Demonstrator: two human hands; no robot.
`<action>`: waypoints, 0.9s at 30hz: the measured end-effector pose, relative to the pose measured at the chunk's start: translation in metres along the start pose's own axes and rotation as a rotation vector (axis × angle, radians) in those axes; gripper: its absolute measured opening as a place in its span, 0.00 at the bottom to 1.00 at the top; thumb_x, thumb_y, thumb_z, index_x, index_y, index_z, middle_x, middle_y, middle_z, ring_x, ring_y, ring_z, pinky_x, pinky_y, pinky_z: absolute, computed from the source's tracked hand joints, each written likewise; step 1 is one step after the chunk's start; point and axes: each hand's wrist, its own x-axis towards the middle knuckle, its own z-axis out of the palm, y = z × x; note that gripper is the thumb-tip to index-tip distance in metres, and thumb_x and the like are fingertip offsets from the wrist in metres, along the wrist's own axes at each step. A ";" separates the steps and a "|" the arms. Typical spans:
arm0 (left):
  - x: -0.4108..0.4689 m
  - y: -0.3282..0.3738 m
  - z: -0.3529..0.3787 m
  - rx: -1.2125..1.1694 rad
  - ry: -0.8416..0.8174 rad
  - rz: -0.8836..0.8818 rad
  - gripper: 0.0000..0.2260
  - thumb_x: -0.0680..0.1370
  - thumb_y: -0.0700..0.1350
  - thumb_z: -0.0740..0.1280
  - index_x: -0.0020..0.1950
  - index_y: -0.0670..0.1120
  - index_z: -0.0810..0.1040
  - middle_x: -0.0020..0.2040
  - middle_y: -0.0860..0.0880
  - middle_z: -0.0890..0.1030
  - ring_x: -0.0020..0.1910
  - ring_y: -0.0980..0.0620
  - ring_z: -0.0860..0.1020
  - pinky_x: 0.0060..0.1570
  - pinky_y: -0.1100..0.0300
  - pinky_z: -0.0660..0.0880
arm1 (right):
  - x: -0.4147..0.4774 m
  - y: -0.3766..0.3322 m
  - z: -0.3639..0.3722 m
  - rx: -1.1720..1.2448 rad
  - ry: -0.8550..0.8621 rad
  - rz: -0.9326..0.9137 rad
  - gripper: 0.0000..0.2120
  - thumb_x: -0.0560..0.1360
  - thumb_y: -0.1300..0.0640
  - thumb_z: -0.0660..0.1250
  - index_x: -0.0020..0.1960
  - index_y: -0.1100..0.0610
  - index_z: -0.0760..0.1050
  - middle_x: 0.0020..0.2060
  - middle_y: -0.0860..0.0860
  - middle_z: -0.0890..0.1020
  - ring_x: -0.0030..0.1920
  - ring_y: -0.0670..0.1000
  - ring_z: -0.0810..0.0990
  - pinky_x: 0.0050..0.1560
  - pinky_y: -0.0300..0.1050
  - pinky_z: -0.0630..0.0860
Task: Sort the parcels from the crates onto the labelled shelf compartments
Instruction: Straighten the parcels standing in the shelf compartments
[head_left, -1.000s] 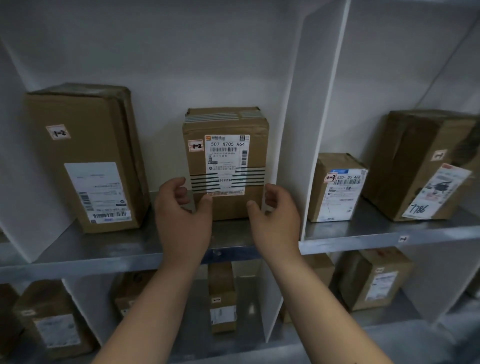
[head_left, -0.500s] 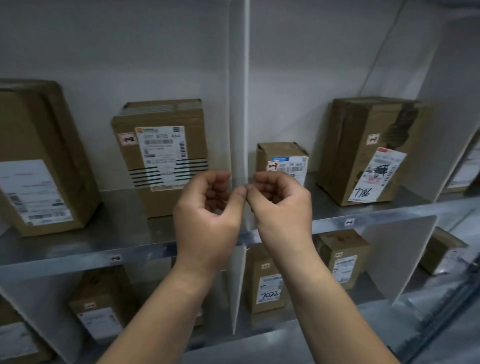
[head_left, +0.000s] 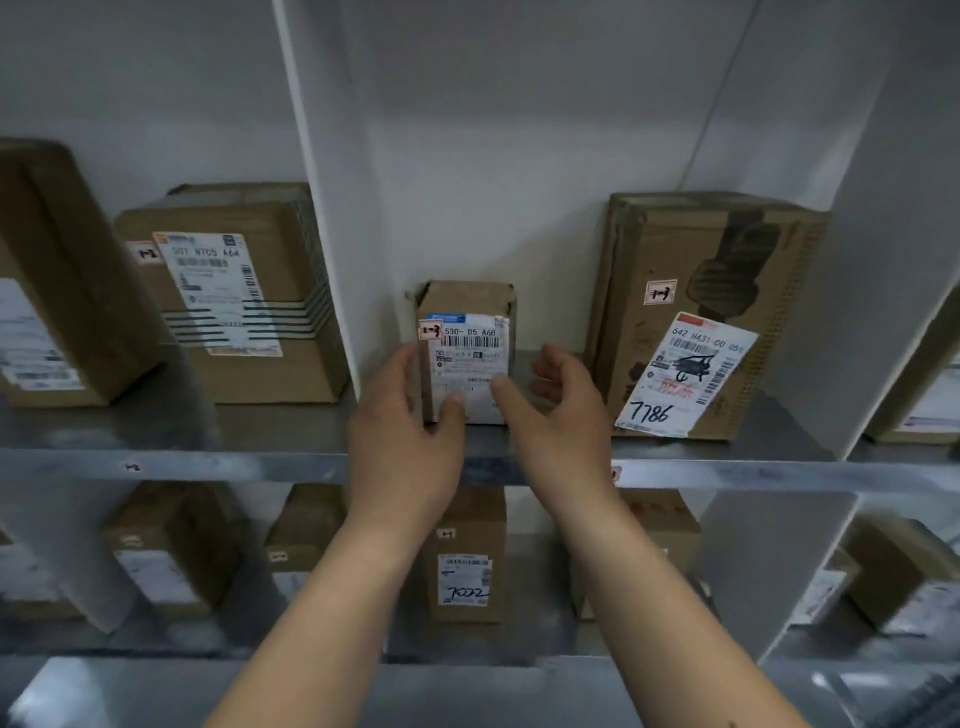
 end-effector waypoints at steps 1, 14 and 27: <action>0.003 -0.004 0.004 0.013 0.014 -0.009 0.18 0.80 0.43 0.72 0.63 0.62 0.73 0.57 0.67 0.80 0.58 0.72 0.77 0.58 0.72 0.74 | 0.002 0.000 0.000 0.019 -0.033 -0.014 0.25 0.78 0.47 0.74 0.73 0.44 0.70 0.61 0.35 0.78 0.58 0.30 0.75 0.57 0.28 0.72; 0.027 -0.023 0.024 0.183 0.052 -0.025 0.17 0.79 0.39 0.70 0.68 0.50 0.78 0.61 0.55 0.82 0.60 0.56 0.80 0.45 0.81 0.70 | 0.033 0.016 0.022 -0.109 -0.007 -0.125 0.07 0.79 0.51 0.72 0.57 0.49 0.80 0.47 0.38 0.82 0.48 0.35 0.81 0.52 0.37 0.81; 0.056 -0.041 0.044 0.288 -0.022 -0.044 0.24 0.77 0.44 0.73 0.72 0.53 0.74 0.65 0.53 0.81 0.63 0.52 0.80 0.56 0.62 0.75 | 0.072 0.014 0.029 -0.176 0.022 -0.024 0.05 0.80 0.57 0.72 0.54 0.57 0.81 0.50 0.50 0.86 0.50 0.47 0.83 0.48 0.39 0.78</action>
